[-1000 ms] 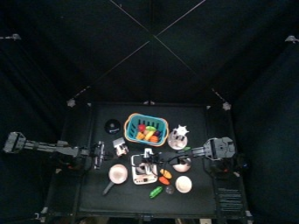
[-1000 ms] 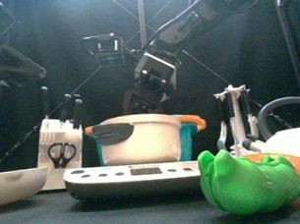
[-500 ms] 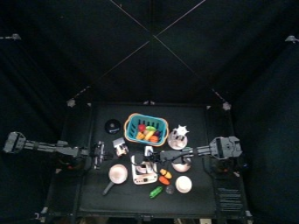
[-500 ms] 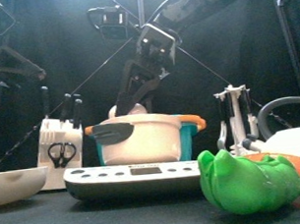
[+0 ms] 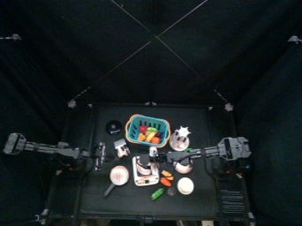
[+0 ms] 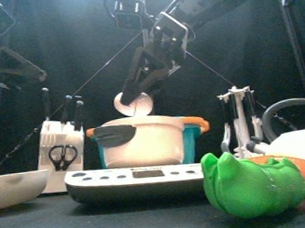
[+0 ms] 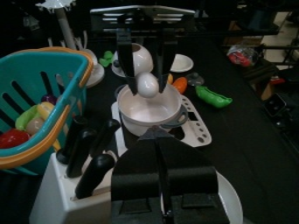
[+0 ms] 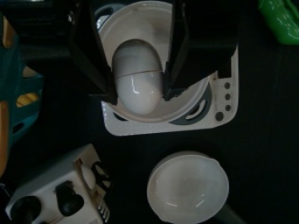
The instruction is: Grab egg
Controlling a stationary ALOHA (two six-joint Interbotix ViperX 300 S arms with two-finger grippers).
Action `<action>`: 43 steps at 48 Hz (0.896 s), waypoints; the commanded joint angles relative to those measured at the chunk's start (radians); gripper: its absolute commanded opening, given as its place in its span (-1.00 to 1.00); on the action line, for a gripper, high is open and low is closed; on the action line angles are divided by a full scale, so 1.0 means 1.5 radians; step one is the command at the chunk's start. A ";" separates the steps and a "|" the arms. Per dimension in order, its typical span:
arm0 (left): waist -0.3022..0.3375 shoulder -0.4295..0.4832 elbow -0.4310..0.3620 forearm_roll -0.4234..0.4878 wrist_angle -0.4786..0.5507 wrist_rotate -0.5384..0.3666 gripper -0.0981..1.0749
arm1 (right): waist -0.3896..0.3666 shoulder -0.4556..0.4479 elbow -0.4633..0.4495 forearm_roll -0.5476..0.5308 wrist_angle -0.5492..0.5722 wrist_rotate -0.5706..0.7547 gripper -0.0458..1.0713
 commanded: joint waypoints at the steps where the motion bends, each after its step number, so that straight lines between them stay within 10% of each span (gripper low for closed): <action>1: -0.002 0.002 -0.012 0.000 -0.003 0.000 -0.86 | -0.004 -0.030 -0.008 0.004 -0.015 0.001 -0.09; 43: 0.002 0.002 -0.036 0.003 -0.003 0.003 -0.86 | -0.004 -0.030 -0.012 0.013 -0.027 0.002 -0.09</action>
